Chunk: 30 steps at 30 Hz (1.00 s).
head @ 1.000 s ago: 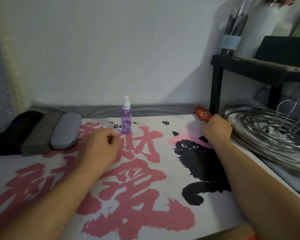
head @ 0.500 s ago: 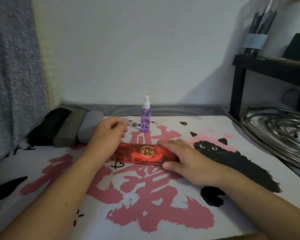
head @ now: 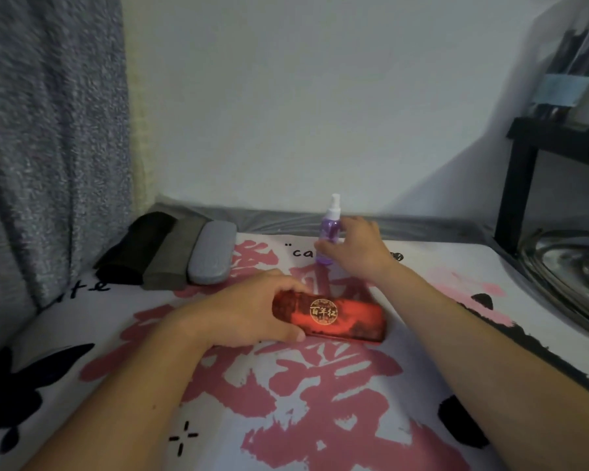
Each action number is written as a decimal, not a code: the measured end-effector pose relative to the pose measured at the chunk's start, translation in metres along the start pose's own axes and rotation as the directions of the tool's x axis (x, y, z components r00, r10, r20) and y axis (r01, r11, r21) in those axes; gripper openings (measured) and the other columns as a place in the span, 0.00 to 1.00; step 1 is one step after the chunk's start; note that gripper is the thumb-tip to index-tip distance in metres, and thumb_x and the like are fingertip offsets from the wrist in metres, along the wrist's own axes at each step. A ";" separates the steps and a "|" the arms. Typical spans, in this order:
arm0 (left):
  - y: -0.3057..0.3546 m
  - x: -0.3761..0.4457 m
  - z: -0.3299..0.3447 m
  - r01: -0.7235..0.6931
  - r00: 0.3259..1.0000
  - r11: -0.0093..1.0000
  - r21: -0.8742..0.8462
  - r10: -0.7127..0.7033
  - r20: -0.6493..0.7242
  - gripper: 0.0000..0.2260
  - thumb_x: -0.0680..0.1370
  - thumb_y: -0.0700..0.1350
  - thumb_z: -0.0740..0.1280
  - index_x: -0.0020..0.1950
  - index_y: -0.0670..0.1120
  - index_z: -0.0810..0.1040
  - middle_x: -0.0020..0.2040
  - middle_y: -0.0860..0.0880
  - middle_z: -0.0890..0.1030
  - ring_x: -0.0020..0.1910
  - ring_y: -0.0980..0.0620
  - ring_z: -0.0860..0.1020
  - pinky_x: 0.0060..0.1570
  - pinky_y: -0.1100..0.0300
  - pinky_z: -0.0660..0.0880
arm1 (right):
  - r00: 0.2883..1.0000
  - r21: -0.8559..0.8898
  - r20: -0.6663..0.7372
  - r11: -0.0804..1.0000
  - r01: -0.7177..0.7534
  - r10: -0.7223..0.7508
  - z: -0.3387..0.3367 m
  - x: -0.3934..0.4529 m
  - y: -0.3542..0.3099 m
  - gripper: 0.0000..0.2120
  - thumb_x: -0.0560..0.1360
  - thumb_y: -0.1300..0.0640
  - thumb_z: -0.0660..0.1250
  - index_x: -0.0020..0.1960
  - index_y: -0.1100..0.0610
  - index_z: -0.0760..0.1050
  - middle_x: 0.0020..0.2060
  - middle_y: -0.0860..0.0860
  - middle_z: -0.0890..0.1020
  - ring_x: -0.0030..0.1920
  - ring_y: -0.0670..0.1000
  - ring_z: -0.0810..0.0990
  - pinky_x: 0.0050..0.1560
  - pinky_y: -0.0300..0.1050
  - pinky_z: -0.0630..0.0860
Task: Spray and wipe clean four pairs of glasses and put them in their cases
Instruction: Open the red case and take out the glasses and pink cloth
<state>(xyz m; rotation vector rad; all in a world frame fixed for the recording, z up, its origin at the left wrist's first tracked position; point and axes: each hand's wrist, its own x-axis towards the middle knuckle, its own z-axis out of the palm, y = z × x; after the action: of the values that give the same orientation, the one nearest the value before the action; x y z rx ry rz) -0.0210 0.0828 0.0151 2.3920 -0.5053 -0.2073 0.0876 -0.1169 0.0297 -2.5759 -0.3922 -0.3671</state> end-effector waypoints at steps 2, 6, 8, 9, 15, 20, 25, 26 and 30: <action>0.000 0.002 0.000 0.008 1.000 1.000 0.006 -0.008 0.004 0.21 0.71 0.54 0.78 0.61 0.61 0.77 0.54 0.60 0.76 0.52 0.63 0.76 0.57 0.62 0.75 | 1.000 0.017 0.000 1.000 -0.024 0.024 -0.003 0.004 0.012 0.10 0.74 0.50 0.73 0.41 0.53 0.74 0.42 0.53 0.78 0.52 0.59 0.78 0.57 0.51 0.70; 0.001 0.003 0.001 0.011 1.000 1.000 0.000 -0.011 0.008 0.21 0.71 0.54 0.78 0.62 0.61 0.76 0.55 0.60 0.76 0.53 0.63 0.76 0.58 0.62 0.75 | 0.984 0.149 0.080 0.974 -0.172 0.162 -0.014 0.006 0.035 0.08 0.75 0.52 0.71 0.49 0.56 0.77 0.42 0.53 0.83 0.37 0.54 0.82 0.36 0.43 0.74; 0.000 0.004 0.001 0.006 1.000 1.000 0.002 -0.006 0.003 0.21 0.71 0.54 0.78 0.62 0.61 0.76 0.55 0.60 0.76 0.53 0.63 0.76 0.58 0.62 0.75 | 0.978 0.167 0.089 0.965 -0.201 0.188 -0.019 0.004 0.047 0.07 0.76 0.52 0.71 0.50 0.55 0.78 0.42 0.50 0.83 0.36 0.48 0.82 0.33 0.39 0.73; 0.000 0.004 0.001 0.005 1.000 1.000 0.003 -0.005 0.001 0.22 0.71 0.54 0.78 0.62 0.61 0.76 0.55 0.61 0.76 0.53 0.63 0.76 0.58 0.62 0.75 | 0.976 0.186 0.087 0.959 -0.213 0.200 -0.020 0.004 0.053 0.07 0.76 0.52 0.71 0.51 0.55 0.78 0.42 0.50 0.83 0.39 0.49 0.83 0.36 0.40 0.75; -0.003 0.009 0.013 -0.025 0.997 1.000 0.017 0.026 -0.077 0.21 0.72 0.57 0.77 0.62 0.63 0.75 0.55 0.60 0.73 0.53 0.63 0.75 0.56 0.62 0.74 | 0.942 0.523 -0.096 0.821 -0.229 0.323 -0.034 -0.010 0.061 0.28 0.76 0.47 0.72 0.72 0.53 0.67 0.62 0.48 0.76 0.59 0.49 0.77 0.60 0.52 0.76; -0.007 0.020 0.025 -0.076 0.960 0.986 0.146 0.112 -0.258 0.25 0.72 0.57 0.75 0.67 0.59 0.73 0.55 0.63 0.72 0.57 0.64 0.72 0.57 0.64 0.71 | 0.956 0.403 -0.276 0.892 0.205 -0.095 -0.034 -0.061 0.020 0.06 0.80 0.51 0.64 0.50 0.52 0.77 0.43 0.45 0.79 0.43 0.43 0.76 0.49 0.41 0.72; -0.011 0.017 0.028 -0.131 0.945 0.964 0.230 0.192 -0.265 0.26 0.75 0.59 0.71 0.72 0.61 0.70 0.56 0.63 0.72 0.57 0.64 0.70 0.58 0.64 0.69 | 0.878 0.075 0.205 0.902 0.426 -0.432 -0.006 -0.077 0.029 0.27 0.75 0.41 0.71 0.71 0.48 0.73 0.59 0.44 0.77 0.61 0.46 0.72 0.66 0.46 0.69; -0.012 0.015 0.028 -0.136 0.946 0.954 0.267 0.205 -0.252 0.26 0.76 0.59 0.70 0.73 0.60 0.69 0.57 0.63 0.71 0.59 0.64 0.69 0.59 0.64 0.68 | 0.891 0.151 0.219 0.916 0.372 -0.398 -0.009 -0.076 0.030 0.29 0.73 0.43 0.74 0.71 0.47 0.73 0.59 0.44 0.76 0.62 0.46 0.72 0.67 0.46 0.69; -0.017 0.007 0.019 -0.137 0.951 0.953 0.270 0.203 -0.233 0.25 0.75 0.59 0.71 0.71 0.60 0.71 0.58 0.64 0.71 0.61 0.65 0.69 0.63 0.66 0.67 | 0.873 0.184 0.287 0.918 0.353 -0.393 -0.016 -0.078 0.028 0.32 0.72 0.45 0.75 0.74 0.45 0.71 0.58 0.40 0.72 0.61 0.42 0.70 0.65 0.36 0.66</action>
<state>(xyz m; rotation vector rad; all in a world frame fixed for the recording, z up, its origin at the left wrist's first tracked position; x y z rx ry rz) -0.0146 0.0803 -0.0108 2.5502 -0.6430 0.2596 0.0227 -0.1641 0.0053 -2.4262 -1.0090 -0.0473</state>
